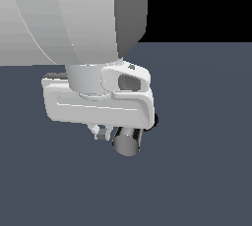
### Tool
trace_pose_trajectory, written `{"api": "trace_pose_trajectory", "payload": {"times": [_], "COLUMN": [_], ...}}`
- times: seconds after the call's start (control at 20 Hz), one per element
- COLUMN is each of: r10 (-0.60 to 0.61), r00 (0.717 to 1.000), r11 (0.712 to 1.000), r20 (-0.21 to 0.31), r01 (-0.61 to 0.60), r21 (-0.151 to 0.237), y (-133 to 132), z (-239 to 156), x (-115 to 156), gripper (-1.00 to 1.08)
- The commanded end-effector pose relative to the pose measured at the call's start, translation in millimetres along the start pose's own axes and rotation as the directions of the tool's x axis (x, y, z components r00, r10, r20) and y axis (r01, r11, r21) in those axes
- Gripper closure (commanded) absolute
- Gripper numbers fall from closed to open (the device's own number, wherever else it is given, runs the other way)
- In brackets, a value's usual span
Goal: Turn on the faucet by rotating a designated handle.
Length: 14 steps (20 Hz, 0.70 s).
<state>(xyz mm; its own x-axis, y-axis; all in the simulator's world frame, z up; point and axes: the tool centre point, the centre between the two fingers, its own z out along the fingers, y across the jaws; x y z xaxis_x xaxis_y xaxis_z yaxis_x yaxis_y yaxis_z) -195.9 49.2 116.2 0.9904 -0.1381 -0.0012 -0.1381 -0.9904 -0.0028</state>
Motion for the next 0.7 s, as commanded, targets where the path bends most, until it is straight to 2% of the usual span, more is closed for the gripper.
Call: {"api": "trace_pose_trajectory", "payload": {"times": [0.0,0.4,0.65], "r10": [0.002,0.003,0.003], "r00": [1.0,1.0,1.0], "r11": [1.0,1.0,1.0], "r20": [-0.001,-0.001,-0.001], "r01": [-0.002,-0.003,-0.003], "r21": [0.0,-0.001,-0.001], "y": [-1,-1,22], "z": [4,6,7], "x": [1,2,3], "gripper": [1.08,1.08,1.08]}}
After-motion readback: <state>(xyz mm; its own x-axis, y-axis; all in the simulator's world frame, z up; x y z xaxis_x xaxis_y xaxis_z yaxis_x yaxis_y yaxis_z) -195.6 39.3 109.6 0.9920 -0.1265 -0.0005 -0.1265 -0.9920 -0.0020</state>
